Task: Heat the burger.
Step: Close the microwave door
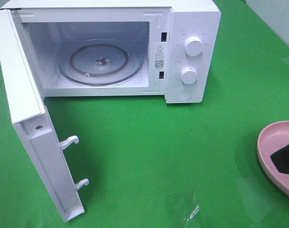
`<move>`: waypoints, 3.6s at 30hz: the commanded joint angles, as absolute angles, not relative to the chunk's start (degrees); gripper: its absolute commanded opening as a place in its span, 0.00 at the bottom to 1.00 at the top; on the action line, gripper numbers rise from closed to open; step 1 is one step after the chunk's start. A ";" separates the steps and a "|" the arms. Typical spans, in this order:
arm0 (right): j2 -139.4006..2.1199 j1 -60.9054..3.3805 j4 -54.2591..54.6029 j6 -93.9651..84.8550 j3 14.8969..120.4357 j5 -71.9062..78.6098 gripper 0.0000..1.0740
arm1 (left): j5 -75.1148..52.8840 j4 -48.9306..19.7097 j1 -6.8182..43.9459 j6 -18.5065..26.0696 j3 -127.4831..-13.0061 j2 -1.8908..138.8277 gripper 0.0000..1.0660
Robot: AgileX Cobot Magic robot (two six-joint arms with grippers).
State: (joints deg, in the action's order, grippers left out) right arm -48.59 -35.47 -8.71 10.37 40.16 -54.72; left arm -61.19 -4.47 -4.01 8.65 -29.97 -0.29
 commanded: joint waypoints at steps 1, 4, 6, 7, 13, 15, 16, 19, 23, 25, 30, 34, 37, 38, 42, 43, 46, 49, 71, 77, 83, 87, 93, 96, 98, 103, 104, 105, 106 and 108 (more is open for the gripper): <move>-44.58 -35.47 -8.48 9.68 40.51 -57.12 0.74 | -61.36 -4.35 -4.24 8.37 -29.74 -0.52 0.92; -38.27 -35.47 -8.54 9.74 40.45 -59.24 0.73 | -61.36 -4.35 -4.24 8.37 -29.74 -0.52 0.92; -36.61 -35.29 -8.54 9.68 40.45 -59.76 0.73 | -61.36 -4.35 -4.24 8.37 -29.74 -0.52 0.92; -33.58 -35.24 -8.71 9.68 40.45 -60.45 0.73 | -61.36 -4.35 -4.24 8.37 -29.74 -0.52 0.92; -27.27 -30.02 -8.71 8.02 40.45 -61.82 0.72 | -61.36 -4.35 -4.24 8.37 -29.74 -0.52 0.92; -26.13 -28.48 -8.71 7.10 40.45 -61.99 0.72 | -61.36 -4.35 -4.24 8.37 -29.74 -0.52 0.92; -23.84 -25.61 -8.71 5.44 40.45 -61.99 0.71 | -61.36 -4.35 -4.24 8.37 -29.74 -0.52 0.92; -18.74 -19.77 -8.48 3.44 40.45 -61.99 0.71 | -61.36 -4.35 -4.24 8.37 -29.74 -0.52 0.92; -14.90 -15.93 -8.42 2.75 40.45 -61.99 0.71 | -61.36 -4.35 -4.24 8.37 -29.74 -0.52 0.92; -12.66 -13.87 -8.31 2.69 40.45 -61.94 0.71 | -61.36 -4.35 -4.24 8.37 -29.74 -0.52 0.92; -7.96 -9.22 -6.36 2.69 40.45 -61.94 0.71 | -61.36 -4.35 -4.24 8.37 -29.74 -0.52 0.92; -5.16 -6.65 -2.98 2.64 40.34 -61.76 0.71 | -61.36 -4.35 -4.24 8.37 -29.74 -0.52 0.92; -3.15 -4.93 -2.18 2.58 38.56 -60.91 0.71 | -61.36 -4.35 -4.24 8.37 -29.74 -0.52 0.92; -3.15 -4.93 -2.18 2.58 38.56 -60.91 0.71 | -61.36 -4.35 -4.24 8.37 -29.74 -0.52 0.92; 1.78 -1.55 -2.18 2.64 31.86 -59.42 0.71 | -61.36 -4.35 -4.24 8.37 -29.74 -0.52 0.92; 1.78 -1.55 -2.18 2.64 31.86 -59.42 0.71 | -61.36 -4.35 -4.24 8.37 -29.74 -0.52 0.92; 1.78 -1.26 -1.15 2.69 29.97 -58.90 0.71 | -61.36 -4.35 -4.24 8.37 -29.74 -0.52 0.92; 1.78 -1.26 -0.92 2.46 28.82 -56.26 0.71 | -61.36 -4.35 -4.24 8.37 -29.74 -0.52 0.92; 1.78 -1.32 -1.03 2.23 28.07 -55.00 0.71 | -61.36 -4.35 -4.24 8.37 -29.74 -0.52 0.92; 1.78 -1.32 -1.03 2.23 28.07 -55.00 0.71 | -61.36 -4.35 -4.24 8.37 -29.74 -0.52 0.92; 1.78 -1.32 -1.03 2.23 28.07 -55.00 0.71 | -61.36 -4.35 -4.24 8.37 -29.74 -0.52 0.92; 1.78 -1.32 -1.03 2.23 28.07 -55.00 0.71 | -61.36 -4.35 -4.24 8.37 -29.74 -0.52 0.92; 1.78 -1.32 -1.03 2.23 28.07 -55.00 0.71 | -61.36 -3.90 -4.24 8.59 -29.74 -0.52 0.92; 1.78 -1.32 -1.03 2.23 28.07 -55.00 0.71 | -61.36 -3.90 -4.24 8.59 -29.74 -0.52 0.92; 1.78 -1.32 -1.03 2.23 28.07 -55.00 0.71 | -61.36 -3.90 -4.24 8.59 -29.74 -0.52 0.92; 1.78 -1.32 -1.03 2.23 28.07 -55.00 0.71 | -61.36 -4.01 -4.24 8.59 -29.74 -0.52 0.92; 1.78 -1.32 -1.03 2.23 28.07 -55.00 0.71 | -61.36 -4.24 -4.24 8.48 -29.74 -0.52 0.92; 1.78 -1.32 -1.03 2.23 28.07 -55.00 0.71 | -61.36 -4.24 -4.24 8.48 -29.74 -0.52 0.92; 1.78 -1.32 -1.03 2.23 28.07 -55.00 0.71 | -61.36 -4.58 -4.24 7.96 -29.74 -0.52 0.92; 1.78 -1.32 -1.03 2.23 28.07 -55.00 0.71 | -61.08 -5.27 -4.24 6.70 -29.85 -0.23 0.92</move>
